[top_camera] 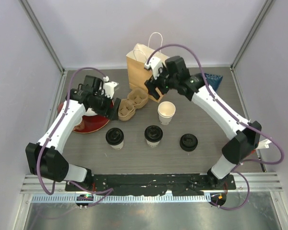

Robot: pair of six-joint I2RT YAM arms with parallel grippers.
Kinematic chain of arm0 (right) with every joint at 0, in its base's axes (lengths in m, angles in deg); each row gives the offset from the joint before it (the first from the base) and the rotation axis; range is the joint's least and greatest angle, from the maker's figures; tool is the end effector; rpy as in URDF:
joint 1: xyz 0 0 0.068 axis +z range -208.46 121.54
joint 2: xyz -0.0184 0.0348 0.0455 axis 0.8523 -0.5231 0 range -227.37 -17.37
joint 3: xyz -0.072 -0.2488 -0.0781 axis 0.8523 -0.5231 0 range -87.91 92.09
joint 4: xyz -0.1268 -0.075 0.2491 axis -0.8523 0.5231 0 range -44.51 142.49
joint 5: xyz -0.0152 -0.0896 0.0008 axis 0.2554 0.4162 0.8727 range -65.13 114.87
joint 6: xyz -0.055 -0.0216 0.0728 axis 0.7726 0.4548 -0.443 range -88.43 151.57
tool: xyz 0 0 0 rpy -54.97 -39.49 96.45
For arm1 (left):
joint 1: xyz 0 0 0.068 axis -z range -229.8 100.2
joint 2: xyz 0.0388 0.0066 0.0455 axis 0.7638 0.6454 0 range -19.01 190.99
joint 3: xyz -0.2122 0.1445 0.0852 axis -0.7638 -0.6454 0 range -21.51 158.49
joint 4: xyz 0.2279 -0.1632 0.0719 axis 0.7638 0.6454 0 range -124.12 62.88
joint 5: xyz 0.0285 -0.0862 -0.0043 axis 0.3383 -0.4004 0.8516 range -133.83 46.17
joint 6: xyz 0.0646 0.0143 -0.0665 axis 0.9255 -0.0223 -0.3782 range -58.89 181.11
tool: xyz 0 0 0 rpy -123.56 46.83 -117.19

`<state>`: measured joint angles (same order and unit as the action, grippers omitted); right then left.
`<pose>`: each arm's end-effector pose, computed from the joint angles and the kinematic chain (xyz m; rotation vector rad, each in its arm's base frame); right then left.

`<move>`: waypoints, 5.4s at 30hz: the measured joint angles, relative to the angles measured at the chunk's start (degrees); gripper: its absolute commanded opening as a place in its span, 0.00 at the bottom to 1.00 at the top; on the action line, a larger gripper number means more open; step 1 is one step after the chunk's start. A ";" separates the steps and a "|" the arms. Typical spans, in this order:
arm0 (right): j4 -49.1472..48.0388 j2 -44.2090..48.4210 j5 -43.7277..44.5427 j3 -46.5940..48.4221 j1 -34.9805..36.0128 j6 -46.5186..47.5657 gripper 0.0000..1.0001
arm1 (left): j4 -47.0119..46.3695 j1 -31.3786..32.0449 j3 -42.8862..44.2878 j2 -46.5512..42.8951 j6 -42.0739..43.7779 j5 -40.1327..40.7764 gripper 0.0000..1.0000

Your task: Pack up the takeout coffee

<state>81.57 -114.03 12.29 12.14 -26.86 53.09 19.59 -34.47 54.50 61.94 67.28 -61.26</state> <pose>0.3759 0.2529 0.3650 -1.0727 1.8574 0.3380 0.3194 -0.1139 0.2758 0.5916 2.5188 -0.4528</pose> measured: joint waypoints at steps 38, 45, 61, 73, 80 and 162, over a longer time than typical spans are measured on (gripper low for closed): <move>-6.67 16.17 21.31 -38.88 25.68 -14.40 0.67 | -0.24 13.70 -16.37 -8.52 9.81 9.51 0.81; -7.56 18.47 21.44 -41.18 25.92 -15.52 0.64 | 0.09 14.38 -16.37 -8.59 10.75 8.44 0.73; -6.82 19.41 28.30 -42.10 26.86 -19.61 0.62 | -0.85 25.31 -20.02 -11.87 12.09 19.02 0.63; -4.02 20.52 33.64 -42.64 23.21 -27.56 0.61 | -10.64 22.36 -24.90 -13.68 14.67 32.68 0.59; -0.37 25.16 34.36 -45.11 16.63 -31.34 0.61 | -13.81 16.22 -25.31 -13.07 17.88 30.99 0.59; 8.74 -29.14 5.62 33.81 -2.03 8.26 0.38 | 2.27 7.02 -1.03 -12.24 13.49 15.63 1.00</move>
<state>90.31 -143.16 17.91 45.95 -28.90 61.35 21.87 -27.46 53.47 49.70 80.77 -45.64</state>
